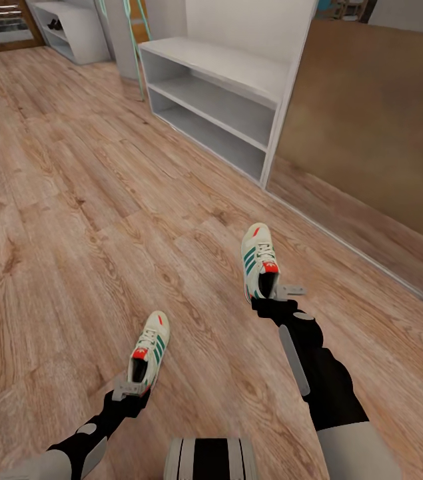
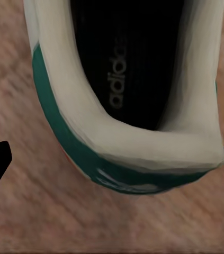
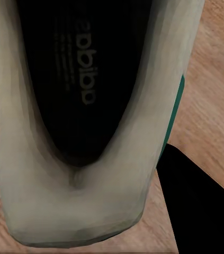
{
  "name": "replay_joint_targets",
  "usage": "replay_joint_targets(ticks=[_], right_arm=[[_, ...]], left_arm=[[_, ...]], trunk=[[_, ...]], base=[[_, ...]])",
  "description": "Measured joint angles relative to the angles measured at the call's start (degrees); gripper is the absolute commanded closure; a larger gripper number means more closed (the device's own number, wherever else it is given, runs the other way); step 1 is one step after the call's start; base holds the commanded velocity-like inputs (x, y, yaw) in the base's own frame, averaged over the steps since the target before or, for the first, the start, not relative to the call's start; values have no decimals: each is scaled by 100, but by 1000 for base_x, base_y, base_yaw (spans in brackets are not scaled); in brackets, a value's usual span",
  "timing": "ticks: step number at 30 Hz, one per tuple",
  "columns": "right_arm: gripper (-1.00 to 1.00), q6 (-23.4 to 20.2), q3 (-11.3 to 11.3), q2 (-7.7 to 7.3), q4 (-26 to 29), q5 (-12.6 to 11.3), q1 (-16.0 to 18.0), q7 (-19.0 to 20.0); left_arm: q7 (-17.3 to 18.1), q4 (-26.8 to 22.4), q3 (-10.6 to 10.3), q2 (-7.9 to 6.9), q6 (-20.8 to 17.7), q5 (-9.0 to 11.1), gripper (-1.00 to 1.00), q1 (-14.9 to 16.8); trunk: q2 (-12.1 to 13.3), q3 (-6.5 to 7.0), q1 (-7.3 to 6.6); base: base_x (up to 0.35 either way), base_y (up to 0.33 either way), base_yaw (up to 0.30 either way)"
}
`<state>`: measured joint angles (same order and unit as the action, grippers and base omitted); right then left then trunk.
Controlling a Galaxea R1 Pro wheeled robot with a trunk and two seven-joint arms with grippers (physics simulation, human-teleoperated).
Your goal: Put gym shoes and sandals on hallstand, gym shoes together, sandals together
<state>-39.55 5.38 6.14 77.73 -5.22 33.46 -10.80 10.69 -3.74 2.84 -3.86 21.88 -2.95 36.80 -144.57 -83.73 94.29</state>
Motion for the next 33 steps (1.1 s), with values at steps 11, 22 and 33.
replay_joint_targets(ticks=[11, 22, 33], right_arm=[[100, 0, 0, 1, 0, 0, 0, 0], [100, 2, 0, 0, 0, 0, 0, 0], [100, 0, 0, 0, 0, -1, 0, 0]], left_arm=[[0, -1, 0, 0, 0, 0, -100, 0], [0, -4, 0, 0, 0, 0, -100, 0], [0, -9, 0, 0, 0, 0, -100, 0]], trunk=[[0, -15, 0], [0, -15, 0], [0, -15, -2]], base=[[0, 0, 0], [19, 0, 0], [71, 0, 0]])
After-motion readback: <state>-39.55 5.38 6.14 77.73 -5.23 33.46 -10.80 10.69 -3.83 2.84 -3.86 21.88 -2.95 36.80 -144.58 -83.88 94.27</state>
